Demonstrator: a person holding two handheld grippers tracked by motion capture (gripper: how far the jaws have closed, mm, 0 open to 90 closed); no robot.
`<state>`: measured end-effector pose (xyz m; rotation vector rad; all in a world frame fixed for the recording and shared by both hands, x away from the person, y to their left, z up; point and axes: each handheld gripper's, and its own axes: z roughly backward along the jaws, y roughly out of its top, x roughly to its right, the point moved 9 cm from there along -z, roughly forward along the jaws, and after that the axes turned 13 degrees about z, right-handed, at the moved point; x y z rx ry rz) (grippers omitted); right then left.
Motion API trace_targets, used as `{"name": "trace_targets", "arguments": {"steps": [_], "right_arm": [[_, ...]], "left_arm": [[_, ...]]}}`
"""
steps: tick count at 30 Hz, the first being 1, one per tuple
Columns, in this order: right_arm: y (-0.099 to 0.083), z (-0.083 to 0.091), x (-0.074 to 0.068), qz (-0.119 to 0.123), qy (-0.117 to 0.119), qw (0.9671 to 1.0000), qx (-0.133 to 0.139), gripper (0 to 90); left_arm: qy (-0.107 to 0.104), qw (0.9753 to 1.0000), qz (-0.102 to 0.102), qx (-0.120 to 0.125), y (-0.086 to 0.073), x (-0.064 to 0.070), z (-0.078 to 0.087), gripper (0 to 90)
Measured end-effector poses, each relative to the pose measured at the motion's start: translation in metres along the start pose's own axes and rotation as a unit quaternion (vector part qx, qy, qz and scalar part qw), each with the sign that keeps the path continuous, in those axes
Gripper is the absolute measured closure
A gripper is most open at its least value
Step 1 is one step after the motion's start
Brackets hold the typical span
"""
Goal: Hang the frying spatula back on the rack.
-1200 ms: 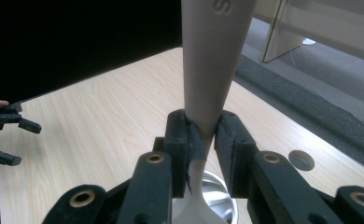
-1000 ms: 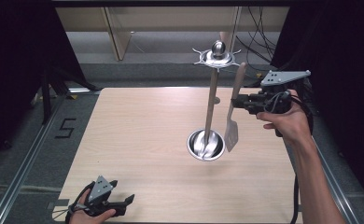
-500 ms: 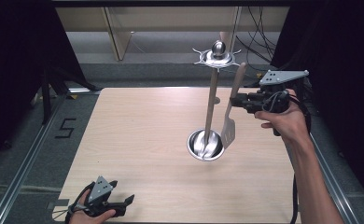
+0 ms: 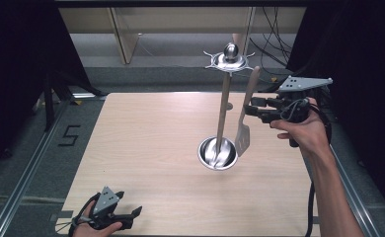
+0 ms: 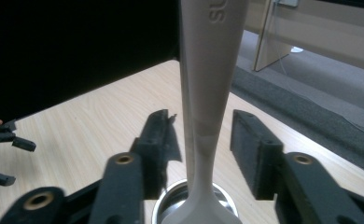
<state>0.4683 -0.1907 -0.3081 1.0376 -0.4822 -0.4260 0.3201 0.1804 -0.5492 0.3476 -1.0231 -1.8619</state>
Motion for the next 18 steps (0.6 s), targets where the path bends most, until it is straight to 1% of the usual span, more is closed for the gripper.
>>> {"name": "trace_targets", "arguments": {"steps": [1, 2, 3, 4, 5, 6, 7, 8, 9, 10, 11, 12, 13, 14, 16, 17, 18], "right_arm": [[0.000, 0.000, 0.000, 0.000, 0.000, 1.0000, 0.000, 56.1], [0.000, 0.002, -0.002, -0.009, -0.001, 1.0000, 0.004, 52.4], [0.000, 0.002, -0.002, -0.009, -0.001, 1.0000, 0.004, 52.4], [0.000, 0.004, -0.001, -0.008, -0.011, 0.9998, 0.011, 49.4], [0.000, 0.004, -0.001, -0.008, -0.011, 0.9998, 0.011, 49.4], [-0.001, 0.006, -0.003, -0.017, -0.007, 0.9998, 0.006, 48.1], [-0.001, 0.007, -0.003, -0.017, -0.010, 0.9998, 0.008, 46.3], [-0.003, 0.009, -0.002, -0.011, -0.019, 0.9997, 0.006, 44.5], [-0.003, 0.009, -0.002, -0.011, -0.019, 0.9997, 0.006, 44.5], [-0.004, 0.009, -0.004, -0.018, -0.022, 0.9996, 0.007, 43.8], [-0.007, 0.010, -0.003, -0.011, -0.028, 0.9995, 0.009, 42.2], [-0.007, 0.010, -0.003, -0.011, -0.028, 0.9995, 0.009, 42.2], [-0.009, 0.012, -0.004, -0.012, -0.027, 0.9996, 0.002, 41.6], [-0.012, 0.013, -0.005, -0.013, -0.032, 0.9994, 0.006, 40.5], [-0.014, 0.014, -0.005, -0.014, -0.036, 0.9992, 0.008, 39.8], [-0.014, 0.014, -0.005, -0.014, -0.036, 0.9992, 0.008, 39.8], [-0.017, 0.015, -0.007, -0.019, -0.039, 0.9990, 0.010, 39.0]], "left_arm": [[0.000, 1.0000, 0.000, 0.000, 0.000, 0.000, 0.000, 17.8], [0.000, 1.0000, 0.002, 0.001, 0.000, 0.000, 0.000, 17.9], [0.000, 1.0000, 0.002, 0.001, 0.000, 0.000, 0.000, 17.9], [0.000, 1.0000, 0.002, 0.000, 0.000, 0.000, 0.000, 17.9], [0.000, 1.0000, 0.002, 0.000, 0.000, 0.000, 0.000, 17.8], [0.003, 0.9999, 0.013, 0.000, -0.001, 0.001, 0.000, 17.8], [0.003, 1.0000, -0.009, 0.001, 0.001, -0.001, -0.001, 17.8], [0.003, 1.0000, -0.009, 0.001, 0.001, -0.001, 0.000, 17.9], [0.003, 1.0000, -0.009, 0.001, 0.001, -0.001, 0.000, 17.9], [0.001, 1.0000, -0.002, 0.002, 0.001, 0.000, 0.000, 17.9], [0.001, 1.0000, 0.001, -0.001, 0.000, 0.000, 0.000, 17.8], [0.001, 1.0000, 0.001, -0.001, 0.000, 0.000, 0.000, 17.9], [0.002, 1.0000, 0.000, 0.001, 0.000, 0.000, 0.000, 17.9], [0.003, 0.9999, -0.014, 0.002, 0.002, -0.002, -0.001, 17.8], [0.004, 1.0000, -0.007, 0.001, 0.001, -0.001, 0.000, 17.8], [0.004, 1.0000, -0.007, 0.001, 0.001, -0.001, 0.000, 17.8], [0.003, 1.0000, 0.007, -0.003, -0.001, 0.001, 0.000, 17.8]]}}
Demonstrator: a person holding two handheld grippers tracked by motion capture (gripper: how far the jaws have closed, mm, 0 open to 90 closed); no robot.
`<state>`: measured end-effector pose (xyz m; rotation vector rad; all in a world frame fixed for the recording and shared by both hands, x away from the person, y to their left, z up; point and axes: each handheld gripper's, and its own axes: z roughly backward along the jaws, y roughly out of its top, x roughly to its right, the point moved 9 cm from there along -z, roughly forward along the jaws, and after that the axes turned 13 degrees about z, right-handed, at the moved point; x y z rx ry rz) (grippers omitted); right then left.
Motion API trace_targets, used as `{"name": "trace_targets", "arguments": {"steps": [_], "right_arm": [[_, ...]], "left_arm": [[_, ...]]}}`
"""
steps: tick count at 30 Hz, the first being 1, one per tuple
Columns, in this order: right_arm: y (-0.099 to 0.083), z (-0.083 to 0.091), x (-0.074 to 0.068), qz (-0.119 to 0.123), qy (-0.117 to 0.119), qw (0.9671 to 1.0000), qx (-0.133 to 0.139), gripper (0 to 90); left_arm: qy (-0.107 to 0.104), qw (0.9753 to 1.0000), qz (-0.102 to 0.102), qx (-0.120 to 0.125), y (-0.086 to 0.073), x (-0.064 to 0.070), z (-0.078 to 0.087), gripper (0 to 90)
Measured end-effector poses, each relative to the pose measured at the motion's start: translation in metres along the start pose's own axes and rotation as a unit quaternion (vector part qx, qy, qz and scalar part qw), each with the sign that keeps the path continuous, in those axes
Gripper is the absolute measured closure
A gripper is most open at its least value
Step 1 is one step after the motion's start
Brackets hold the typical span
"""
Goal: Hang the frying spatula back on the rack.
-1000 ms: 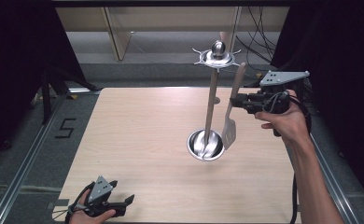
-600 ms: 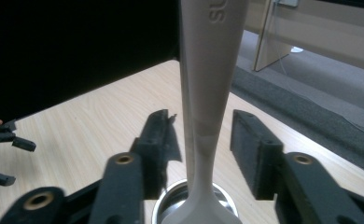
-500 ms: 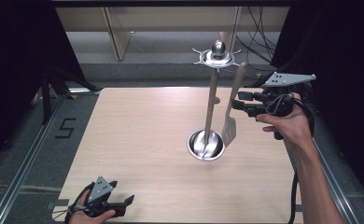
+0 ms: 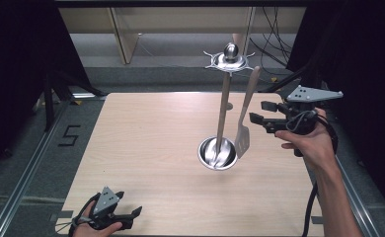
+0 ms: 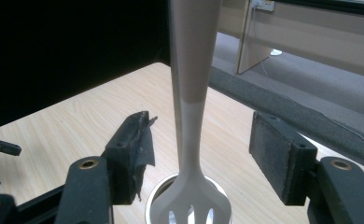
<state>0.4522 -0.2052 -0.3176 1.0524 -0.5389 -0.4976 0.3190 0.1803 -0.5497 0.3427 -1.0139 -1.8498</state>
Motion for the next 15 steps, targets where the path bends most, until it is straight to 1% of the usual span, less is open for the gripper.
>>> {"name": "trace_targets", "arguments": {"steps": [3, 4, 5, 6, 7, 8, 11, 12, 13, 14, 15], "right_arm": [[-0.003, 0.002, 0.000, -0.001, -0.005, 1.0000, 0.002, 38.2], [-0.004, 0.003, -0.001, 0.000, -0.002, 1.0000, 0.000, 38.0], [-0.006, 0.005, -0.002, 0.004, -0.008, 1.0000, -0.003, 37.3], [-0.006, 0.005, -0.002, 0.004, -0.008, 1.0000, -0.003, 37.3], [-0.008, 0.006, -0.002, 0.013, -0.008, 0.9999, -0.002, 37.0], [-0.009, 0.006, -0.004, 0.007, -0.011, 0.9999, -0.004, 36.7], [-0.011, 0.007, -0.007, 0.007, -0.009, 0.9999, -0.002, 36.4], [-0.014, 0.008, -0.007, 0.014, -0.017, 0.9998, -0.005, 36.0], [-0.016, 0.007, -0.008, 0.021, -0.013, 0.9997, -0.005, 35.7], [-0.018, 0.009, -0.011, 0.010, -0.013, 0.9998, -0.014, 35.4], [-0.019, 0.009, -0.010, 0.017, -0.020, 0.9996, -0.011, 35.1]], "left_arm": [[0.000, 1.0000, 0.001, 0.001, 0.000, 0.000, 0.000, 17.8], [0.000, 1.0000, -0.001, 0.001, 0.000, 0.000, 0.000, 17.8], [0.002, 0.9999, -0.009, 0.004, 0.002, -0.001, -0.001, 17.8], [0.002, 0.9999, -0.009, 0.004, 0.002, -0.001, -0.001, 17.8], [0.002, 1.0000, 0.003, -0.002, 0.000, 0.000, 0.000, 17.8], [0.001, 0.9999, 0.012, 0.002, 0.000, 0.002, -0.001, 17.8], [0.002, 1.0000, 0.007, -0.002, -0.001, 0.001, 0.000, 17.8], [0.002, 1.0000, -0.001, 0.000, 0.000, 0.000, 0.000, 17.8], [0.002, 1.0000, -0.001, 0.000, 0.000, 0.000, 0.000, 17.8], [0.001, 1.0000, 0.005, 0.004, 0.000, 0.001, 0.000, 17.8], [0.001, 1.0000, 0.005, 0.004, 0.001, 0.001, -0.001, 17.8]]}}
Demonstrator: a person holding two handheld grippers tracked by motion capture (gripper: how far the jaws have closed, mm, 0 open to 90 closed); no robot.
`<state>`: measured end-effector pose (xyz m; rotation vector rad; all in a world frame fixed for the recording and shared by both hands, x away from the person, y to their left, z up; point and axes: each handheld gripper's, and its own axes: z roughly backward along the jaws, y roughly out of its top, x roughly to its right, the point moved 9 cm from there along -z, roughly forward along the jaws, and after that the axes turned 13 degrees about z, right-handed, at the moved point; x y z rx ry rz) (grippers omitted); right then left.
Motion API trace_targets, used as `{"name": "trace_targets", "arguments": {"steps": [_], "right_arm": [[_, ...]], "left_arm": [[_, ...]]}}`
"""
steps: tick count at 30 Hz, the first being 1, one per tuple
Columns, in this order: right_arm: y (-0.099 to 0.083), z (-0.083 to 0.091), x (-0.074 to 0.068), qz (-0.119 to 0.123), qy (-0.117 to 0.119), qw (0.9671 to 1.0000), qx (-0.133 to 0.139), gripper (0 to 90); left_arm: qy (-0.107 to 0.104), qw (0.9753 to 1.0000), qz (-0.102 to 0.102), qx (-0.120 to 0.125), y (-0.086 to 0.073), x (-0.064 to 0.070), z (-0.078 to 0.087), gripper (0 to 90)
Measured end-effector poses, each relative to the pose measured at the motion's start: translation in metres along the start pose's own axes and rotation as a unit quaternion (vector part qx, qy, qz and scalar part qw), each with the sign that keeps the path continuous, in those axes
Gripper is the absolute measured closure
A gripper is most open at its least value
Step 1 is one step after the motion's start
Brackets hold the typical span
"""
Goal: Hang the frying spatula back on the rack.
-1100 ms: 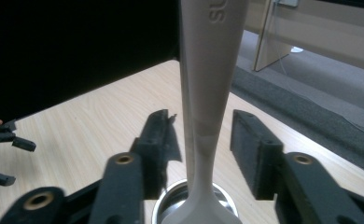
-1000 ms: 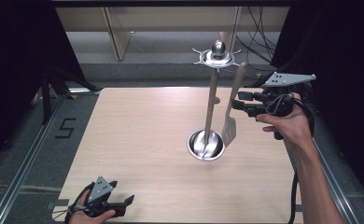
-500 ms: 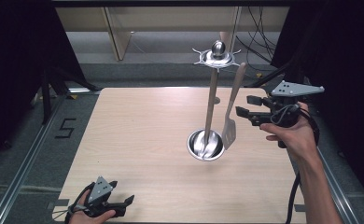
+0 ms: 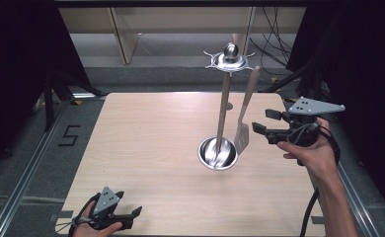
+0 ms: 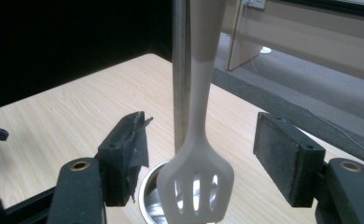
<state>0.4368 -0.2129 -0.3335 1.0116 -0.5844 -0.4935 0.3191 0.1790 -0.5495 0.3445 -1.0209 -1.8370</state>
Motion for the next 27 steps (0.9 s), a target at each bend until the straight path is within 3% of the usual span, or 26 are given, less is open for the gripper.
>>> {"name": "trace_targets", "arguments": {"steps": [3, 5, 8, 9, 14, 15, 19, 22, 23, 24, 26, 27], "right_arm": [[-0.003, 0.001, -0.001, 0.004, -0.007, 1.0000, 0.000, 34.6], [-0.010, 0.002, -0.006, -0.001, -0.004, 1.0000, -0.006, 34.0], [-0.016, 0.004, -0.008, -0.001, -0.008, 0.9999, -0.010, 33.9], [-0.021, 0.004, -0.009, -0.001, -0.013, 0.9999, -0.008, 33.8], [-0.029, 0.007, -0.010, -0.004, -0.009, 0.9998, -0.015, 33.6], [-0.032, 0.007, -0.011, -0.005, -0.010, 0.9999, -0.011, 33.5], [-0.038, 0.008, -0.014, -0.008, -0.011, 0.9999, -0.009, 33.4], [-0.041, 0.008, -0.015, -0.003, -0.012, 0.9999, -0.012, 33.3], [-0.044, 0.007, -0.015, 0.000, -0.013, 0.9998, -0.012, 33.3], [-0.045, 0.007, -0.017, -0.010, -0.013, 0.9998, -0.015, 33.3], [-0.047, 0.006, -0.018, -0.009, -0.014, 0.9998, -0.011, 33.2], [-0.047, 0.006, -0.018, -0.009, -0.014, 0.9998, -0.011, 33.2]], "left_arm": [[0.002, 1.0000, 0.000, -0.007, -0.001, -0.001, 0.001, 17.8], [0.001, 0.9997, -0.026, 0.001, 0.002, -0.004, 0.000, 17.8], [0.002, 0.9999, -0.015, -0.001, 0.001, -0.002, 0.000, 17.8], [0.005, 0.9992, -0.041, -0.002, 0.002, -0.007, -0.001, 17.8], [0.005, 0.9998, -0.019, -0.003, 0.000, -0.004, -0.001, 17.7], [0.003, 1.0000, -0.001, -0.006, -0.002, -0.001, 0.000, 17.7], [0.006, 0.9999, -0.014, -0.003, 0.000, -0.003, -0.001, 17.7], [0.006, 1.0000, -0.003, 0.000, 0.000, -0.002, -0.001, 17.7], [0.006, 0.9996, -0.027, -0.003, 0.001, -0.005, -0.001, 17.7], [0.006, 0.9994, -0.035, -0.003, 0.001, -0.006, -0.001, 17.7], [0.005, 0.9997, -0.025, -0.004, 0.000, -0.004, -0.001, 17.7], [0.001, 1.0000, -0.003, -0.003, -0.001, -0.001, -0.001, 17.7]]}}
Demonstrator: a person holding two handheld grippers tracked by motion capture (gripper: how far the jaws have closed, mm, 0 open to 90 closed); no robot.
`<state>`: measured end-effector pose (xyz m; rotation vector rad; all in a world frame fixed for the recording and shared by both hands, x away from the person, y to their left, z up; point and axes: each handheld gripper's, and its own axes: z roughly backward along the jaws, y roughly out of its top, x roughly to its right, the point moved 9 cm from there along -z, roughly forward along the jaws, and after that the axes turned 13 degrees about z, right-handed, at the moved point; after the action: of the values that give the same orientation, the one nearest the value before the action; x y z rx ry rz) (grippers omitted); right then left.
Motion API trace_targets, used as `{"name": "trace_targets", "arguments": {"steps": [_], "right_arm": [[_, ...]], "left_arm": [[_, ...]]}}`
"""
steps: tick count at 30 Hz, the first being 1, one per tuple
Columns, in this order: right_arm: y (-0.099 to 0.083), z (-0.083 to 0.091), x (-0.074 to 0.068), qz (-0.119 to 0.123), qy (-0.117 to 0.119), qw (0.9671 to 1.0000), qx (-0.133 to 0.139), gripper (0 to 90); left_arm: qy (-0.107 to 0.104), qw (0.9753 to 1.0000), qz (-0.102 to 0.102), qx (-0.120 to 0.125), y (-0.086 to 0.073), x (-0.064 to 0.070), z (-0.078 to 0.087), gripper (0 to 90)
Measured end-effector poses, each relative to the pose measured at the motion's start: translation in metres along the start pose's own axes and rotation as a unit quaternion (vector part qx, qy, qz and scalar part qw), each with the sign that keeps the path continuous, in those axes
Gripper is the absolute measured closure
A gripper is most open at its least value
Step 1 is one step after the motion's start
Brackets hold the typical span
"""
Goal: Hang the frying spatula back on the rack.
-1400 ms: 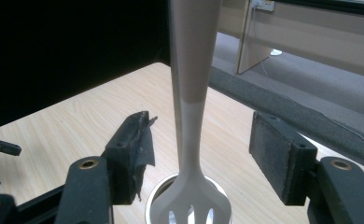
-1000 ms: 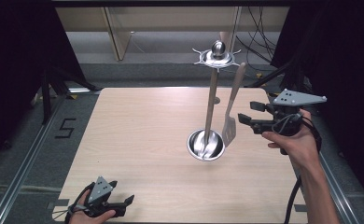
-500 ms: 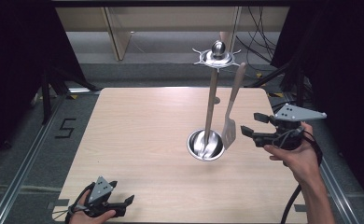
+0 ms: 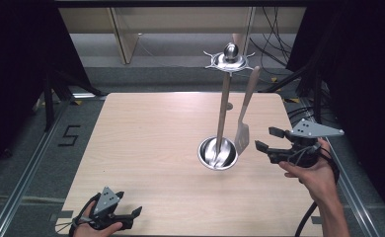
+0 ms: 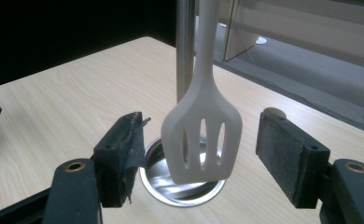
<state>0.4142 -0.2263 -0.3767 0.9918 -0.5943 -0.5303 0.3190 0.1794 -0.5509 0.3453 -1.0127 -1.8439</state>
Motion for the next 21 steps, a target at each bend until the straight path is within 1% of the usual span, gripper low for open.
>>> {"name": "trace_targets", "arguments": {"steps": [1, 2, 3, 5, 6, 7, 8, 9, 10, 11, 12, 13, 14, 17, 18, 21], "right_arm": [[-0.001, 0.000, 0.001, 0.008, 0.001, 1.0000, 0.000, 33.1], [-0.002, -0.001, -0.002, -0.001, 0.002, 1.0000, 0.002, 33.0], [-0.004, 0.000, -0.002, 0.004, 0.005, 1.0000, -0.002, 32.8], [-0.006, -0.003, -0.005, -0.006, -0.003, 1.0000, 0.007, 32.5], [-0.007, -0.003, -0.005, 0.004, 0.001, 1.0000, 0.008, 32.4], [-0.007, -0.003, -0.005, 0.004, 0.001, 1.0000, 0.008, 32.4], [-0.010, -0.003, -0.009, -0.009, 0.006, 0.9999, 0.004, 32.3], [-0.010, -0.003, -0.009, -0.009, 0.006, 0.9999, 0.004, 32.3], [-0.012, -0.004, -0.009, -0.010, 0.001, 0.9999, 0.008, 32.3], [-0.012, -0.004, -0.009, -0.010, 0.001, 0.9999, 0.008, 32.3], [-0.013, -0.004, -0.009, -0.001, 0.006, 1.0000, 0.004, 32.2], [-0.016, -0.003, -0.011, -0.011, 0.008, 0.9999, -0.005, 32.1], [-0.016, -0.004, -0.008, -0.004, -0.001, 1.0000, 0.005, 32.1], [-0.019, -0.001, -0.009, -0.003, 0.004, 1.0000, -0.002, 32.1], [-0.020, -0.001, -0.010, -0.001, 0.006, 1.0000, -0.001, 32.0], [-0.022, 0.000, -0.010, -0.002, 0.002, 1.0000, -0.001, 32.1]], "left_arm": [[0.001, 1.0000, 0.004, -0.002, -0.001, 0.000, 0.000, 17.7], [0.000, 1.0000, 0.004, -0.001, 0.000, 0.001, 0.000, 17.7], [0.000, 1.0000, 0.001, 0.000, 0.000, 0.000, 0.000, 17.7], [0.001, 1.0000, 0.004, 0.002, 0.000, 0.001, 0.000, 17.7], [0.001, 1.0000, 0.004, 0.002, 0.000, 0.001, 0.000, 17.7], [0.001, 1.0000, 0.004, 0.004, 0.000, 0.001, 0.000, 17.7], [0.002, 1.0000, -0.004, 0.002, 0.000, 0.000, 0.000, 17.7], [0.002, 1.0000, -0.004, 0.002, 0.000, 0.000, 0.000, 17.7], [0.001, 1.0000, 0.008, 0.001, 0.000, 0.002, 0.000, 17.8], [0.001, 1.0000, 0.008, 0.001, 0.000, 0.002, 0.000, 17.7], [0.001, 1.0000, 0.007, 0.001, 0.000, 0.002, 0.000, 17.7], [0.001, 1.0000, 0.007, 0.001, -0.001, 0.002, 0.000, 17.7], [0.001, 1.0000, 0.008, 0.002, -0.001, 0.002, 0.000, 17.7], [0.001, 1.0000, 0.008, 0.001, 0.000, 0.002, 0.000, 17.7], [0.002, 1.0000, -0.007, -0.001, 0.000, 0.001, 0.000, 17.7], [0.002, 1.0000, -0.007, -0.002, 0.000, 0.001, 0.000, 17.7]]}}
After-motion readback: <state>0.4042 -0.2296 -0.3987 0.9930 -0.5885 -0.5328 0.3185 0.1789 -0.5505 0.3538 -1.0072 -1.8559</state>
